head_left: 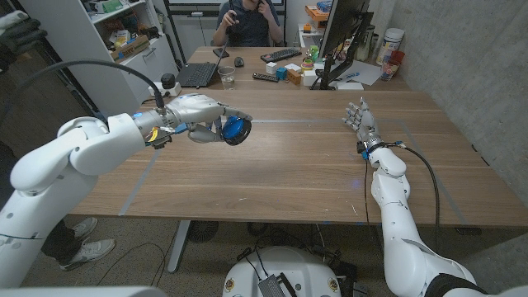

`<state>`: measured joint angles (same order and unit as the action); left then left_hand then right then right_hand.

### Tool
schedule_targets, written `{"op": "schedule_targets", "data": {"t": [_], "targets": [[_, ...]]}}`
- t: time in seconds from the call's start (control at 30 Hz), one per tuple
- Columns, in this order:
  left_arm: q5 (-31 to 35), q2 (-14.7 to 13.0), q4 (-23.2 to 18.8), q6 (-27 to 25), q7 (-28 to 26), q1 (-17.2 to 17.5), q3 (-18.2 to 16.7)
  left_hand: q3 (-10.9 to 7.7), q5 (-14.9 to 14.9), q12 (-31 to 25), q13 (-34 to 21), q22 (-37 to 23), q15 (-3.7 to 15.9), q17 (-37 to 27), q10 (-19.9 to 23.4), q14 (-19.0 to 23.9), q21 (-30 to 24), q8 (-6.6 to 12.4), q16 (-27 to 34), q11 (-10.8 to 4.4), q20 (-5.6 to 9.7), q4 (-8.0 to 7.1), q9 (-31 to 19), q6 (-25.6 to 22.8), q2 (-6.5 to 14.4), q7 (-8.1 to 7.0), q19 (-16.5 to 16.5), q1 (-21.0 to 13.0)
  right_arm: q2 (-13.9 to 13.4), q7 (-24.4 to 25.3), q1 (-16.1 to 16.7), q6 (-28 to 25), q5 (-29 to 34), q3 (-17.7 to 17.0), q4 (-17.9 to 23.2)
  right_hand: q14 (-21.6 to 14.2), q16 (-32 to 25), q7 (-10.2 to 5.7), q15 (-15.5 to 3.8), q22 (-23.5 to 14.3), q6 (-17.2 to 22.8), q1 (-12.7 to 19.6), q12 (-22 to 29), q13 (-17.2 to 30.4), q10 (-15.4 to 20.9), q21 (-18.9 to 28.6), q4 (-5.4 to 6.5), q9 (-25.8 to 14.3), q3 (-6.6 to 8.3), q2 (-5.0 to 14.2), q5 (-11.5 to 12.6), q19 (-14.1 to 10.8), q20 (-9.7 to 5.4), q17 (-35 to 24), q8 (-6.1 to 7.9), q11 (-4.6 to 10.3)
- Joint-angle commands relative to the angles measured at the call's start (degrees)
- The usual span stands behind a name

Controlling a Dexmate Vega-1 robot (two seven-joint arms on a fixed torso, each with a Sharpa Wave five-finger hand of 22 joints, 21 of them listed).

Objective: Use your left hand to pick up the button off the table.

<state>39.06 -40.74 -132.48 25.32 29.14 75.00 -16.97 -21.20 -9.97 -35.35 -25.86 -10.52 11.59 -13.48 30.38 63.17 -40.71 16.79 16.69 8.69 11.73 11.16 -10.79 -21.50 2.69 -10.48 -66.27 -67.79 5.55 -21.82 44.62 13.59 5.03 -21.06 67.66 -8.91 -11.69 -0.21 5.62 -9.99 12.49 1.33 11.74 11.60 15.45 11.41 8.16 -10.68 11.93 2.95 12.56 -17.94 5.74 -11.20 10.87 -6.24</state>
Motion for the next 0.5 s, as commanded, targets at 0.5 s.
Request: {"op": "schedule_targets", "data": {"t": [0.5], "targets": [[0.5,-0.2,0.7,-0.5,0.6,-1.0,1.1,-6.17,-0.4,0.4,-4.5,-0.1,0.76,-0.4,10.8,0.6,-0.5,0.12,-0.4,-10.13,0.24,-4.83,-1.3,-24.3,5.7,15.37,-0.4,5.7,-0.5,0.0,-1.5,0.9,0.0,-0.2,-2.6,-0.4,0.1,-0.06,0.16,-0.2,0.3,0.3,0.0,0.1,0.2,0.0,-0.11,-0.2,-0.37,-0.07,0.3,0.3,-0.17,-0.2,0.45,-0.30]]}}
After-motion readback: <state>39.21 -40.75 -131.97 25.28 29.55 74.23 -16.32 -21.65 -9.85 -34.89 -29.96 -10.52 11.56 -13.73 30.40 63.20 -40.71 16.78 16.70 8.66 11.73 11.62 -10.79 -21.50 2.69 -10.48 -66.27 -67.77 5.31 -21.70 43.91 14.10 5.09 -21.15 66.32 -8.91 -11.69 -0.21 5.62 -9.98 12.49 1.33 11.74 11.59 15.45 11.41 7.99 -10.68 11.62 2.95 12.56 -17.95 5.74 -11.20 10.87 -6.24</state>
